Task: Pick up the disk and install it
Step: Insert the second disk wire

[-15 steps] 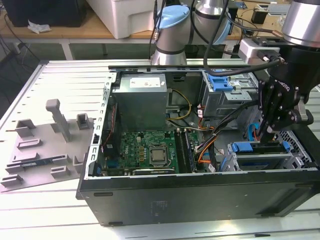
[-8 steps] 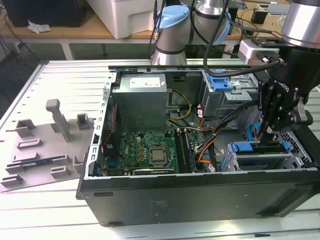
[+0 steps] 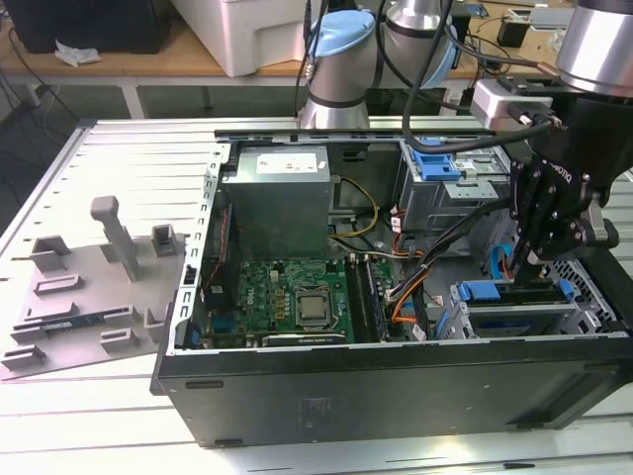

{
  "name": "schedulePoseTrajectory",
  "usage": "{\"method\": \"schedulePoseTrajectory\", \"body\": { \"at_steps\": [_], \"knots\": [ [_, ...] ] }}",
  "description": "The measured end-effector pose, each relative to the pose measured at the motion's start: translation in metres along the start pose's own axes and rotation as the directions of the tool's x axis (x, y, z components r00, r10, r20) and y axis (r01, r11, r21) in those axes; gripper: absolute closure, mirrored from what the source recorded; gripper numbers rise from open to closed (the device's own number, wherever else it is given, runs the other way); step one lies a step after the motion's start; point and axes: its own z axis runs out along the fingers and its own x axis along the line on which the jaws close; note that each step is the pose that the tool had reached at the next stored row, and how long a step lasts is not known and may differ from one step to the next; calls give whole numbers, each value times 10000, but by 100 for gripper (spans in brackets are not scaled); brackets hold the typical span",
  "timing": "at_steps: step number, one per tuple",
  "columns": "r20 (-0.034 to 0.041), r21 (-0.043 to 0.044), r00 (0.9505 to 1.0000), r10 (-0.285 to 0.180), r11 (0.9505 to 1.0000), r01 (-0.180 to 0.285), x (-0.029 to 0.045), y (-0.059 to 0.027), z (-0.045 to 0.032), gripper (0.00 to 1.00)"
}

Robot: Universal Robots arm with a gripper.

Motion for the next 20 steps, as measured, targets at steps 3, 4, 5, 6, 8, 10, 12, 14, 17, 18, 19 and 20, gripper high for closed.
{"method": "schedulePoseTrajectory", "body": {
  "at_steps": [3,4,5,6,8,10,12,14,17,18,19,20],
  "knots": [
    [0,9,10000,-57,10000,57,0,0,4,84],
    [0,12,10000,-71,10000,71,-1,0,5,84],
    [0,14,10000,-85,10000,85,-1,0,5,84],
    [0,21,9999,-129,9999,129,-1,0,8,84],
    [0,36,9998,-221,9997,221,-2,0,14,84],
    [-2,59,9993,-373,9993,373,-3,0,21,84],
    [-2,64,9992,-394,9992,394,-3,0,22,84],
    [-2,63,9992,-395,9992,395,-3,0,22,84],
    [-2,64,9992,-396,9992,396,-4,0,23,84],
    [-1,64,9992,-395,9992,395,-4,0,23,84],
    [6,63,9992,-396,9992,396,-4,0,24,84],
    [19,64,9992,-398,9992,397,-4,0,24,84]
  ]
}}
